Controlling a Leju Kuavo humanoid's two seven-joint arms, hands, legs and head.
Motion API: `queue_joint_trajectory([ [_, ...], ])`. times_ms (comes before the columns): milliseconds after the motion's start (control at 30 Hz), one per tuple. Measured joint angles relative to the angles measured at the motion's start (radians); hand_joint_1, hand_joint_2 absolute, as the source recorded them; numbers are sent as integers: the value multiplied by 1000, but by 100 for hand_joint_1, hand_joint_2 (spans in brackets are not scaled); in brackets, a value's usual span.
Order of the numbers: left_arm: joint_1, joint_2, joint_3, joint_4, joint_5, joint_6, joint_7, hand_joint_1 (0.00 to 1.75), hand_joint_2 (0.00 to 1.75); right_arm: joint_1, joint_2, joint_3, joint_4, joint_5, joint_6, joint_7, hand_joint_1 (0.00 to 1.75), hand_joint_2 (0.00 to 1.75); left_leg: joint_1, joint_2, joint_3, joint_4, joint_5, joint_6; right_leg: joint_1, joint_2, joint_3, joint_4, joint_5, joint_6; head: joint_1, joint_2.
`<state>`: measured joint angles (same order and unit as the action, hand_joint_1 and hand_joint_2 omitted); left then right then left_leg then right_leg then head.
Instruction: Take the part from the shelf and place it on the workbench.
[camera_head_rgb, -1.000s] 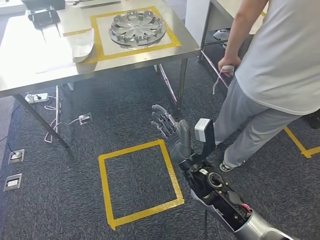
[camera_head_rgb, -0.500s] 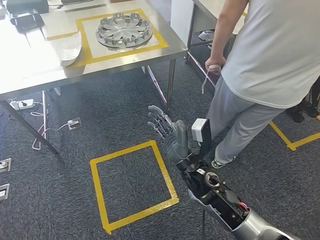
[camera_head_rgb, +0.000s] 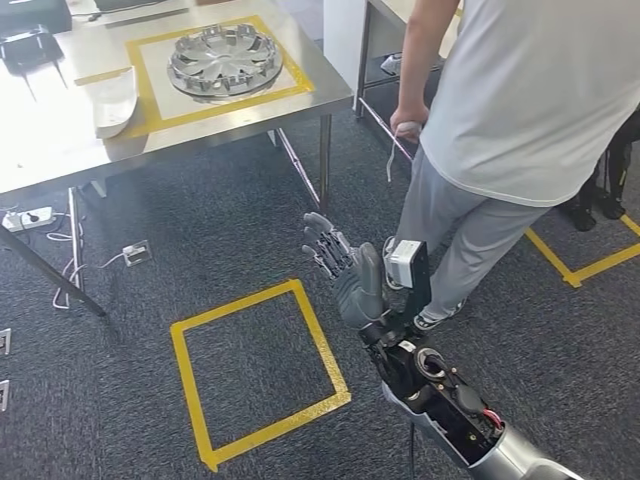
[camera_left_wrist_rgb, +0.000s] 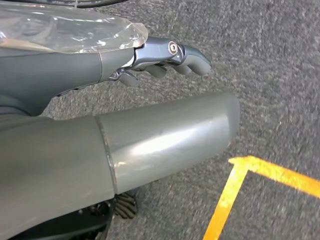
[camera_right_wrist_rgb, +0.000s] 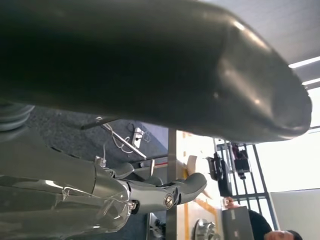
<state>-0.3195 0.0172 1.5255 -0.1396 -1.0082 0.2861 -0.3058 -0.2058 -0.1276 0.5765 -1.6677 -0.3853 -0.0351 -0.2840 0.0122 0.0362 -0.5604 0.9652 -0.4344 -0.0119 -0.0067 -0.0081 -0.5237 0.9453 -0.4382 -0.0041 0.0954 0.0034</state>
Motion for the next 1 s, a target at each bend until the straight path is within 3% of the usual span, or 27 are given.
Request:
queue_joint_trajectory([
  [67,-1,0,0,0,-1,0,-1,0,0,-1,0,0,-1,0,-1,0,0,0,3,-18,-41,92,-56,-7,-3,6,-1,-5,7,-12,-8,0],
  [133,1,-1,0,0,-6,3,-2,0,0,0,0,0,-1,-2,-7,2,0,0,3,-28,-111,236,-120,-10,-1,14,-6,-5,9,-17,-14,0],
  [167,2,-2,0,0,-10,5,-1,0,0,3,0,0,-1,-3,-12,5,0,0,3,-29,-134,283,-131,-11,0,19,-7,-5,10,-18,-15,0],
  [200,2,-3,0,0,-14,8,0,0,0,5,0,-1,-2,-4,-17,8,0,0,3,-30,-139,292,-123,-10,1,24,-8,-5,11,-18,-16,0],
  [233,1,-3,0,0,-17,11,1,0,0,7,0,-1,-5,-4,-22,11,0,0,3,-30,-122,257,-96,-8,1,29,-7,-5,11,-17,-16,0],
  [300,-2,-3,0,0,-21,15,2,0,0,10,0,-1,-13,-5,-28,17,0,0,3,-41,-48,109,-26,0,2,40,-6,-3,10,-15,-18,0],
  [367,-6,-2,0,0,-21,17,1,0,0,12,0,-2,-21,-6,-33,22,0,0,1,-53,3,2,7,7,5,50,-10,1,10,-7,-18,0],
  [467,-9,-3,0,0,-21,18,0,0,0,16,0,-2,-25,-6,-37,22,0,0,0,-47,10,-17,9,16,4,60,-15,3,8,9,-18,0],
  [533,-12,-5,0,0,-23,18,0,0,0,16,-1,-3,-26,-6,-39,20,0,0,4,-37,11,-21,12,27,3,47,-34,43,-20,20,-12,0],
  [633,-13,-5,0,0,-25,18,2,0,0,16,-1,-5,-26,-6,-40,18,0,0,5,-20,12,-23,12,35,-2,23,-121,237,-116,34,1,0],
  [667,-13,-5,0,0,-26,18,3,0,0,18,-1,-5,-26,-6,-41,18,0,0,5,-13,12,-22,11,35,-4,20,-146,292,-132,37,2,0],
  [700,-13,-5,0,0,-27,18,4,0,0,19,-1,-5,-25,-6,-42,17,0,0,5,-7,13,-22,10,34,-6,17,-156,314,-131,39,2,0],
  [733,-14,-5,0,0,-27,18,4,0,0,19,-1,-6,-25,-6,-42,17,0,0,5,-1,14,-22,9,33,-7,14,-145,291,-108,39,3,0],
  [833,-15,-7,0,0,-28,17,6,0,0,16,-1,-8,-25,-6,-41,14,0,0,4,14,23,-21,3,24,-3,-24,-47,83,-13,33,7,0],
  [900,-15,-8,0,0,-31,17,6,0,0,12,-1,-8,-25,-6,-40,12,0,0,-2,25,22,-19,2,15,4,-45,-15,13,0,21,6,0],
  [1000,-20,-8,0,0,-37,14,9,0,0,12,-1,-9,-26,-6,-39,12,0,0,-2,39,19,-13,-5,0,4,-21,-14,6,5,1,-2,0],
])
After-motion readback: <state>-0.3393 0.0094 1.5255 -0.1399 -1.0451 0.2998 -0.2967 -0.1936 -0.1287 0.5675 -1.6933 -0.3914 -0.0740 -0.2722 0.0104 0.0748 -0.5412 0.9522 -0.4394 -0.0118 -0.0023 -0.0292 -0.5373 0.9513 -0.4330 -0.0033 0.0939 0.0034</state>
